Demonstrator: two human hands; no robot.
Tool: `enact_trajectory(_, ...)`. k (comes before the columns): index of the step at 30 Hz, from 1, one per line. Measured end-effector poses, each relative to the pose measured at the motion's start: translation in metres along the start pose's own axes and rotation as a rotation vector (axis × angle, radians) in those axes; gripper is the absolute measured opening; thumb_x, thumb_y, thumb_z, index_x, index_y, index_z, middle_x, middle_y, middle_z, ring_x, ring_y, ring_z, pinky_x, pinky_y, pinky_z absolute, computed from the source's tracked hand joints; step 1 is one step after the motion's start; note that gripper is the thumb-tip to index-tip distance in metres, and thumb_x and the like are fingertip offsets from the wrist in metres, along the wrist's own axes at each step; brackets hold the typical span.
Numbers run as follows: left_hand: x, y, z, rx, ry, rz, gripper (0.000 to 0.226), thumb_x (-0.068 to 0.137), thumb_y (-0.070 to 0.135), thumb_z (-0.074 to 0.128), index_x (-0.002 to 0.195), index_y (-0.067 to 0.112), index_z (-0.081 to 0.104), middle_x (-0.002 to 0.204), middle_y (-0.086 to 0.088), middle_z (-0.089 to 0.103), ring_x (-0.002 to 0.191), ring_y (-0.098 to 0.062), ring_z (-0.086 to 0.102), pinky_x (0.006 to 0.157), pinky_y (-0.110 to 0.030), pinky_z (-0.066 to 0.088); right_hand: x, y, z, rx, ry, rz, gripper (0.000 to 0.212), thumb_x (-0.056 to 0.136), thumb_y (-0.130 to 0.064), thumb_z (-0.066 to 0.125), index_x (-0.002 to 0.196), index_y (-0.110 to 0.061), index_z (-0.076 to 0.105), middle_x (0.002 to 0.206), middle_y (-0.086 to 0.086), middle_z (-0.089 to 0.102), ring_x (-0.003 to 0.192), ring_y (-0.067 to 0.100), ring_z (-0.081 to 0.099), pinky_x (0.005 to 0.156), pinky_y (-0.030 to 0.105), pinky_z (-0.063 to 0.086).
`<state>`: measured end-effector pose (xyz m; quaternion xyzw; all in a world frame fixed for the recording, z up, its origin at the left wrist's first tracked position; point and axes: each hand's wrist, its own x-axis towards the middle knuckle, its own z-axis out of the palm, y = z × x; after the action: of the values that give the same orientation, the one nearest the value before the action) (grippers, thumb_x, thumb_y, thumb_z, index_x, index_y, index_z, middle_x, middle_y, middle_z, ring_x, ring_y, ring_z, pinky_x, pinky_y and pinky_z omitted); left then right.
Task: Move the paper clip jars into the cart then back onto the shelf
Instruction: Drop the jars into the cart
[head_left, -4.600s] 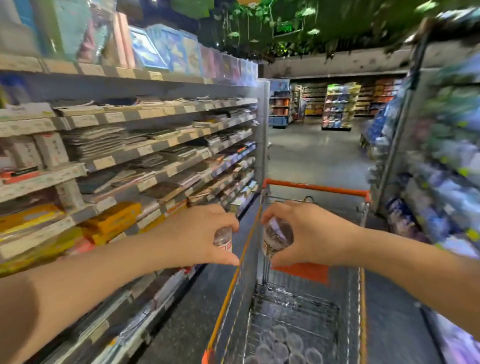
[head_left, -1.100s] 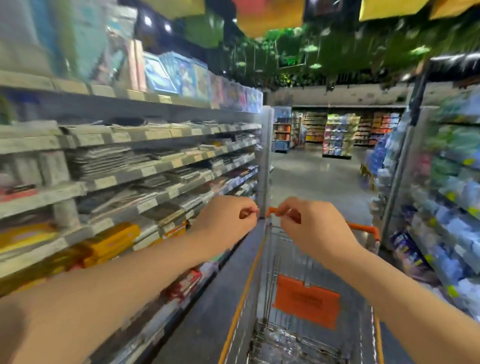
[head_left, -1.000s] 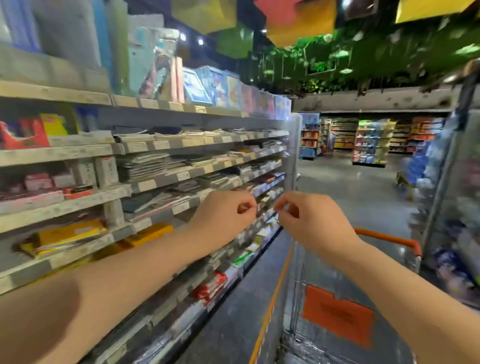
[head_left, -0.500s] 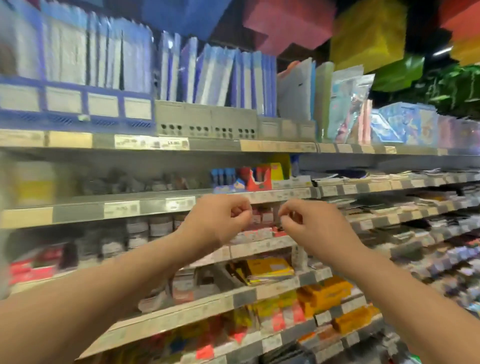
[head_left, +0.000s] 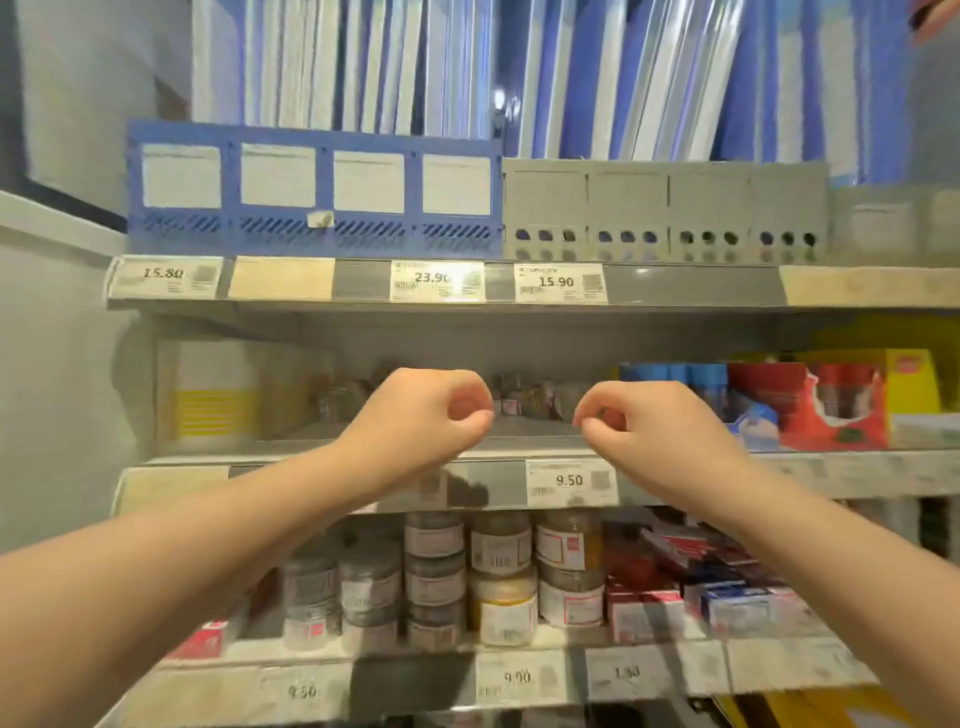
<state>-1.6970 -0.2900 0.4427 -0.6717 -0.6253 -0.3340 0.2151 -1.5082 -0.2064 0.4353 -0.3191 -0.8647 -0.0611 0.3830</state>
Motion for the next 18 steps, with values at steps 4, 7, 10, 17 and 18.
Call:
enact_trajectory(4,0.044,-0.03,0.019,0.089,-0.039,-0.04,0.013,0.088,0.028,0.058,0.089,0.021,0.068,0.084,0.008,0.066,0.082,-0.007,0.058,0.066,-0.013,0.038,0.06,0.025,0.024,0.006,-0.076,-0.08,0.018,0.089,-0.028,0.049,0.093,-0.027,0.067,0.08,-0.011,0.062,0.08,0.012,0.057,0.072,0.031,0.047)
enact_trajectory(7,0.08,-0.047,0.031,0.231,-0.142,-0.12,0.016,0.091,0.03,0.051,0.091,0.021,0.065,0.092,0.006,0.065,0.089,-0.013,0.055,0.068,-0.018,0.035,0.103,0.037,0.034,-0.09,-0.225,-0.11,0.02,0.093,-0.03,0.043,0.1,-0.024,0.061,0.086,-0.003,0.062,0.077,0.014,0.052,0.07,0.031,0.044)
enact_trajectory(10,0.1,-0.065,0.041,0.284,-0.164,-0.083,0.018,0.092,0.03,0.047,0.098,0.025,0.064,0.096,0.01,0.065,0.091,-0.01,0.057,0.082,-0.021,0.042,0.134,0.048,0.044,-0.214,-0.304,-0.154,0.022,0.095,-0.03,0.038,0.101,-0.03,0.059,0.098,-0.007,0.06,0.088,0.014,0.054,0.081,0.03,0.047)
enact_trajectory(17,0.148,-0.106,0.072,0.257,-0.429,0.079,0.039,0.086,0.043,0.059,0.122,0.03,0.052,0.103,0.014,0.056,0.09,-0.003,0.049,0.078,-0.02,0.039,0.193,0.079,0.065,-0.358,-0.576,-0.256,0.032,0.088,-0.04,0.058,0.118,-0.034,0.049,0.09,-0.015,0.052,0.076,0.001,0.047,0.063,0.019,0.038)
enact_trajectory(18,0.156,-0.109,0.079,0.245,-0.512,0.102,0.05,0.083,0.046,0.062,0.128,0.03,0.046,0.113,0.011,0.053,0.094,-0.004,0.047,0.082,-0.02,0.039,0.201,0.081,0.066,-0.389,-0.644,-0.243,0.042,0.085,-0.042,0.061,0.124,-0.033,0.046,0.1,-0.011,0.055,0.085,0.006,0.051,0.07,0.021,0.043)
